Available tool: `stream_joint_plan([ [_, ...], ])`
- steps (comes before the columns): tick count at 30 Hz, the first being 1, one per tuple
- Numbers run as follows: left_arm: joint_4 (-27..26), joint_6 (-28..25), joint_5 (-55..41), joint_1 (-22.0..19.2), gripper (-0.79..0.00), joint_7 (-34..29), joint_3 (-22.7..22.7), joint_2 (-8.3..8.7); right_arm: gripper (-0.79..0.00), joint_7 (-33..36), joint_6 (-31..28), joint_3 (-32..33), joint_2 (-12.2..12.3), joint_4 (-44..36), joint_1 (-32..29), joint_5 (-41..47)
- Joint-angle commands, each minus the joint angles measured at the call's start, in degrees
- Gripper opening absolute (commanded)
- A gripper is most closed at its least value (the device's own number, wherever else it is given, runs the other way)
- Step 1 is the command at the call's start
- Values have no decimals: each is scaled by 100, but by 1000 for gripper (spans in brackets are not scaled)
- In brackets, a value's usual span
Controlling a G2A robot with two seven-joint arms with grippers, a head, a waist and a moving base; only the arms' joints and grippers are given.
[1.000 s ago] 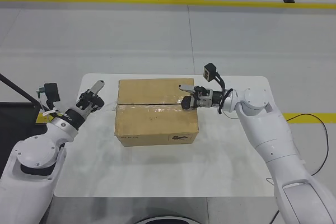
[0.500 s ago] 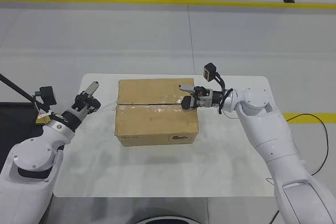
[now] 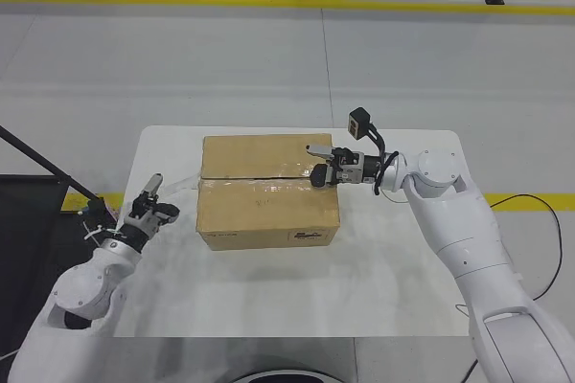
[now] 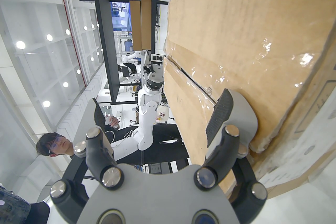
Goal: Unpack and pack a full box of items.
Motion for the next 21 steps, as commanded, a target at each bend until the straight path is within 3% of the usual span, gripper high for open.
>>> stream_joint_plan([
  [1,118,-12,-143,-32,0,22,47,-22,0,0,0,0,0,0,0,0],
  [15,1104,508,-939,-1300,0,1229,708,-271,0,0,0,0,0,0,0,0],
  [21,1263,331,-1028,-1493,0,1592,752,-344,0,0,0,0,0,0,0,0],
])
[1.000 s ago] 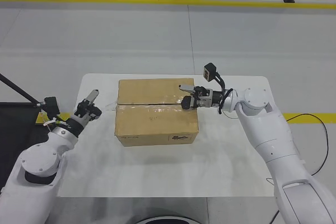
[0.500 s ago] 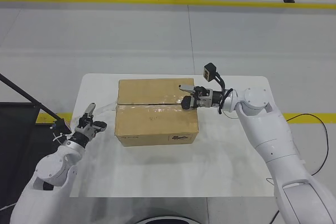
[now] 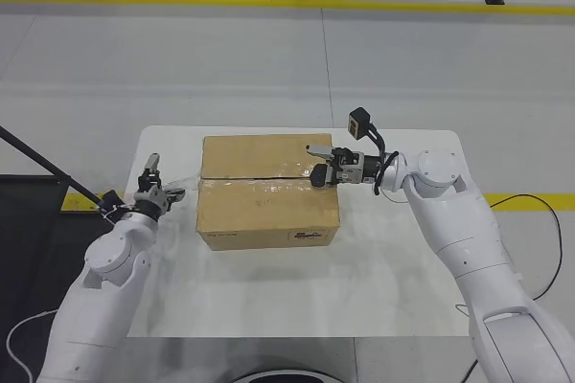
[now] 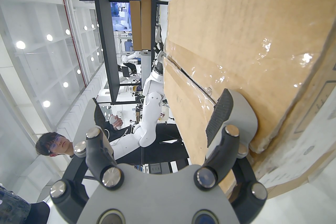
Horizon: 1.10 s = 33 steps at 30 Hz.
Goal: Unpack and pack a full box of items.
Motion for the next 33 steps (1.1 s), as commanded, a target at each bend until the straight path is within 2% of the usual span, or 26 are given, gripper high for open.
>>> stream_joint_plan([
  [1,-34,-60,38,17,0,100,-51,-8,0,0,0,0,0,0,0,0],
  [7,-396,-273,223,206,0,449,-275,-23,0,0,0,0,0,0,0,0],
  [18,-1101,-726,801,613,0,1264,-513,-88,0,-868,389,78,5,-450,-226,-38],
  [28,-1582,-832,1188,834,0,1588,-634,-153,0,-731,737,-59,-10,-460,-166,-196],
  [33,-1748,-825,1286,853,0,1615,-690,-181,0,-780,654,-31,-15,-468,-190,-132],
])
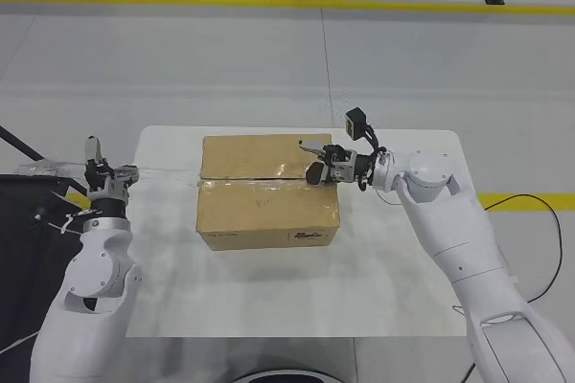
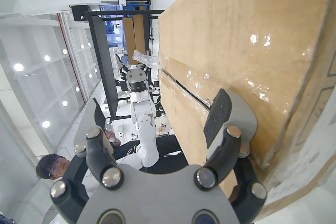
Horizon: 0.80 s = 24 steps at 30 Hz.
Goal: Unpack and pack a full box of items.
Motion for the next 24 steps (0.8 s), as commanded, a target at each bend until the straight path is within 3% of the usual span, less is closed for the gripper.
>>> stream_joint_plan([
  [1,-85,-11,54,13,0,2,-26,-12,0,-22,-87,48,8,-26,-31,44],
  [14,-759,-20,744,80,0,4,10,-85,0,-9,-732,542,134,-480,-426,372],
  [24,-987,146,1166,-98,0,-69,231,-151,0,150,-824,873,251,-692,-689,467],
])
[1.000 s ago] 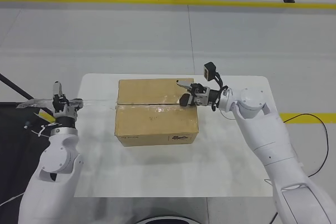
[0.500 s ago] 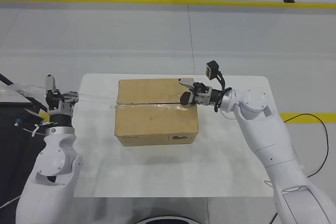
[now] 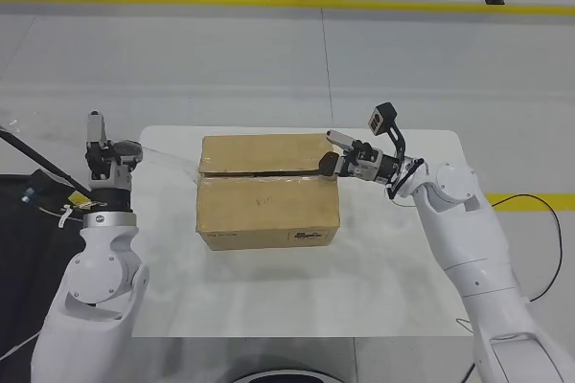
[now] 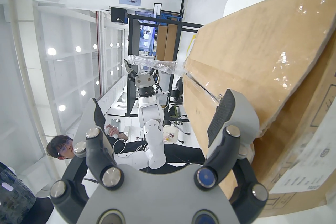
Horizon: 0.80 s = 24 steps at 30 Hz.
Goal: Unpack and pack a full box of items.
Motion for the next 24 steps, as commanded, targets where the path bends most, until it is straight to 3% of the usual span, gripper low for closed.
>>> stream_joint_plan([
  [1,-25,30,65,-32,0,-16,49,-13,0,12,-16,30,12,-12,-29,11],
  [24,-235,345,704,-499,0,-378,859,-195,0,100,-175,237,102,3,-157,221],
])
